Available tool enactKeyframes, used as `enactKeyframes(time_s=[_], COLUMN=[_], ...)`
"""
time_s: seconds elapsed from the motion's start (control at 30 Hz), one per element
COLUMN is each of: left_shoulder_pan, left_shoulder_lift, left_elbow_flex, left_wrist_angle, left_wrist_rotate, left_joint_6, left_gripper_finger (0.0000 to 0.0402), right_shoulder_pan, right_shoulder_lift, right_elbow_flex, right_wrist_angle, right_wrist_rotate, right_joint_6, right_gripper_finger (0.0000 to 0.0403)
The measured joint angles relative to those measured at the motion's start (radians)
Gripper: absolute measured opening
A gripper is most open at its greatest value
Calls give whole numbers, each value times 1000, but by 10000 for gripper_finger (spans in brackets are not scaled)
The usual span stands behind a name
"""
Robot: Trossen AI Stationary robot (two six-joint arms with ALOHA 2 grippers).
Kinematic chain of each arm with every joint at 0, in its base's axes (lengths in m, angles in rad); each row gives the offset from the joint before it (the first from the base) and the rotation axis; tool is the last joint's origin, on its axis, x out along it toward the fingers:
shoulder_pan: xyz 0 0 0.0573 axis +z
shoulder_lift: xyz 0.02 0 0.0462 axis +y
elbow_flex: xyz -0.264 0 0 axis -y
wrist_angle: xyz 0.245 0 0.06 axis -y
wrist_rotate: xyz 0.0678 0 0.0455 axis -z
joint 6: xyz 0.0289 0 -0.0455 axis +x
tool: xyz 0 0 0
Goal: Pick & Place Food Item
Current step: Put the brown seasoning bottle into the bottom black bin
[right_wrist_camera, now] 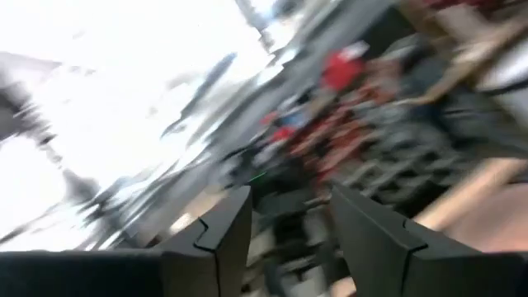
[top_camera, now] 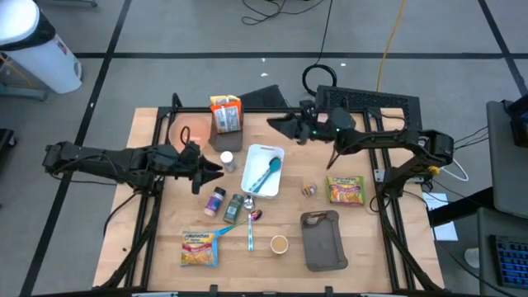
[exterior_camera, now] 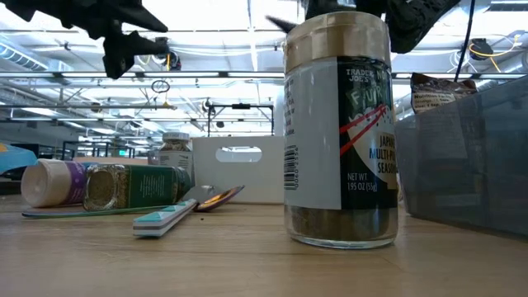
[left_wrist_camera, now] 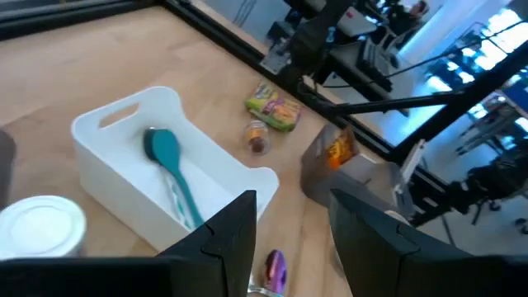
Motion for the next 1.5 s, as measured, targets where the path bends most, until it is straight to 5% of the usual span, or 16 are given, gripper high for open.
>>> enactKeyframes(time_s=[0.17, 0.37, 0.63, 0.87, 1.03, 1.5], left_shoulder_pan=[0, 0, -25, -88, -99, -100], left_shoulder_lift=[14, 62, 154, 251, 320, 400], left_elbow_flex=[0, 1, 1, 1, 1, 1], left_wrist_angle=[1, 26, 56, 178, 263, 375], left_wrist_rotate=[-7, -19, 28, 30, 7, 15], left_joint_6=[-12, -163, -421, -479, -504, -504], left_gripper_finger=[159, 159, 159, 159, 159, 159], right_shoulder_pan=[28, 136, 262, 302, 298, 294], right_shoulder_lift=[-64, -173, -234, -236, -235, -121], right_elbow_flex=[10, 81, 189, 211, 211, 211], right_wrist_angle=[-3, -371, -1076, -1443, -1703, -1833], right_wrist_rotate=[-165, -192, -60, -49, 83, 173], right_joint_6=[-20, -280, -770, -868, -960, -1380], right_gripper_finger=[160, 160, 160, 171, 199, 230])
